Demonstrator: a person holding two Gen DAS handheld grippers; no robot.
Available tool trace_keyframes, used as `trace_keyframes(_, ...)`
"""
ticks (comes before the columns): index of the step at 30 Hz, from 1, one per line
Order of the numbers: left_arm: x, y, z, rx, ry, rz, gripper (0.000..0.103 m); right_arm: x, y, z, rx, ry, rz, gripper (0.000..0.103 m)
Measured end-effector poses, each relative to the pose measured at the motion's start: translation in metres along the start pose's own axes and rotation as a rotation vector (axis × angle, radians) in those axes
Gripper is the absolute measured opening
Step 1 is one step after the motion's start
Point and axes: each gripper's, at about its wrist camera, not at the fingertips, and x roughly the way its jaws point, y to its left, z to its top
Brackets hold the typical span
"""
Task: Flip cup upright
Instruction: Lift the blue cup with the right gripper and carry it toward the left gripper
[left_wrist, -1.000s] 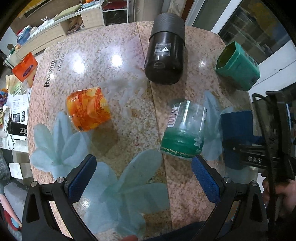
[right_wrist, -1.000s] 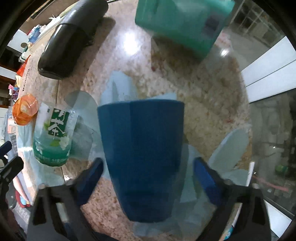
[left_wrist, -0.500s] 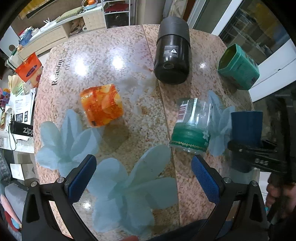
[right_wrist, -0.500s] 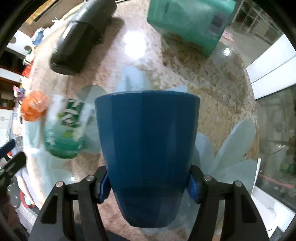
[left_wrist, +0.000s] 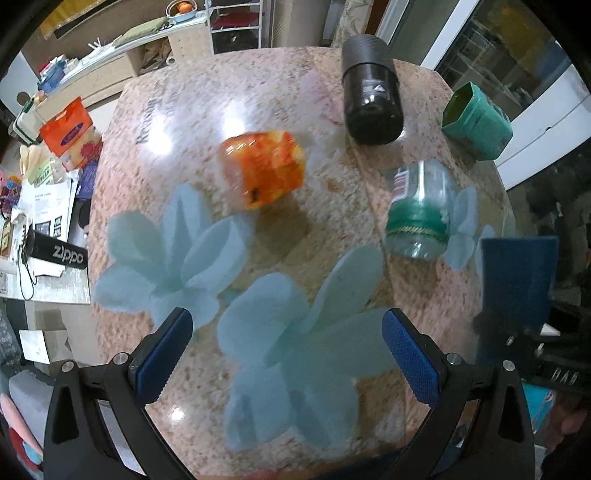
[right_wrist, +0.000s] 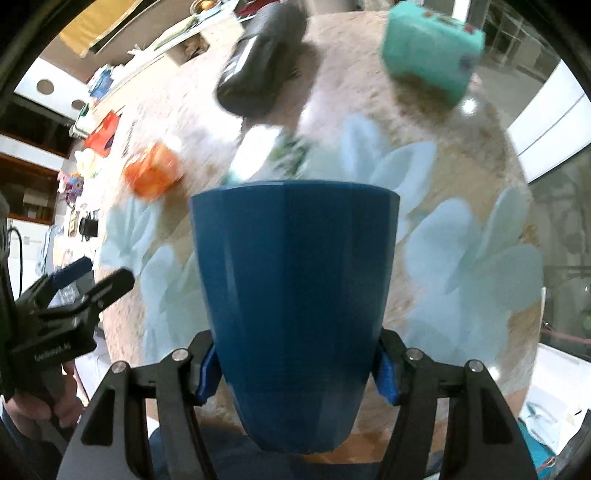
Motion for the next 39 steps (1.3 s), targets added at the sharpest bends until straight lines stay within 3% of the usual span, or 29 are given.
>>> trace_keyframes(8, 0.001, 0.039, -0.024, -0.03, 0.008, -0.018, 0.103, 0.048, 0.039, 0.002, -0.024, 0.048, 0.006, 0.064)
trace_keyframes(17, 0.016, 0.064, -0.039, -0.037, 0.055, -0.027, 0.103, 0.085, 0.061, 0.005, -0.059, 0.085, -0.099, 0.064)
trace_keyframes(21, 0.021, 0.065, -0.04, -0.003, 0.042, 0.015, 0.103, 0.101, 0.069, 0.011, -0.052, 0.102, -0.115, 0.064)
trace_keyframes(34, 0.031, 0.078, -0.048, -0.039, 0.075, -0.029, 0.103, 0.125, 0.086, 0.019, -0.085, 0.111, -0.18, 0.064)
trace_keyframes(36, 0.031, 0.08, -0.049, -0.045, 0.078, -0.037, 0.103, 0.125, 0.086, 0.017, -0.084, 0.109, -0.172, 0.066)
trace_keyframes(38, 0.03, 0.08, -0.048, -0.048, 0.079, -0.041, 0.103, 0.124, 0.085, 0.017, -0.081, 0.102, -0.17, 0.085)
trace_keyframes(39, 0.03, 0.08, -0.049, -0.048, 0.078, -0.041, 0.103, 0.123, 0.087, 0.016, -0.081, 0.09, -0.176, 0.087)
